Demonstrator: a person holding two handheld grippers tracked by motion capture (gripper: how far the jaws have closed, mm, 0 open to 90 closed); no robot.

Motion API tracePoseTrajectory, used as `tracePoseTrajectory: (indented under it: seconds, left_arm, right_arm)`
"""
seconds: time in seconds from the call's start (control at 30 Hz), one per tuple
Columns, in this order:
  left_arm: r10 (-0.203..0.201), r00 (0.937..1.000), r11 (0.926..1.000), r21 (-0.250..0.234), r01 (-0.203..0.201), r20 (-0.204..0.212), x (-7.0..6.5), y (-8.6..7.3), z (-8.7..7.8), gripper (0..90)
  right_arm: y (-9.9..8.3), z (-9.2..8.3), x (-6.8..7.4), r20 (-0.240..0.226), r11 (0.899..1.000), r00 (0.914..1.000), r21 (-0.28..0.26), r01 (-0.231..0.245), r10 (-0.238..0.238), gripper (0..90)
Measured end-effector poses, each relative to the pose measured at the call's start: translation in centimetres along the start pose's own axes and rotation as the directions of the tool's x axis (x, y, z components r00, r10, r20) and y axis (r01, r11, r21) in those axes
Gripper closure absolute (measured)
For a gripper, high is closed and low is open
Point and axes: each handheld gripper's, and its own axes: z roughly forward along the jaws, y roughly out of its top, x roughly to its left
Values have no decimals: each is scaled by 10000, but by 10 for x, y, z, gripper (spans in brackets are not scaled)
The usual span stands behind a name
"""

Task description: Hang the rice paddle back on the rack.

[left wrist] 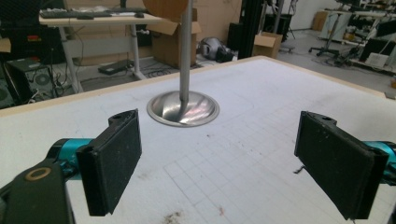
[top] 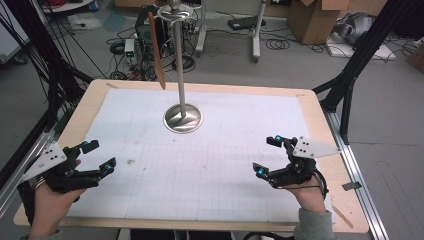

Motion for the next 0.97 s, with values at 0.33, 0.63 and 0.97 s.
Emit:
tracePoseTrajectory:
  seconds: [0.33,0.63,0.97]
  left_arm:
    - [-58,9992,9998,-207,50,-387,4,-3,-11,152]
    - [-129,9958,9998,-152,116,-901,11,-11,-10,151]
    - [-316,9952,9995,-45,313,-930,17,-16,-7,144]
  right_arm:
    - [-6,-6,-8,237,9996,9995,-191,-195,200,56]
    - [-11,-16,-14,344,9980,9989,-546,-306,325,56]
    - [-11,-9,-14,106,9993,9997,-305,-238,241,56]
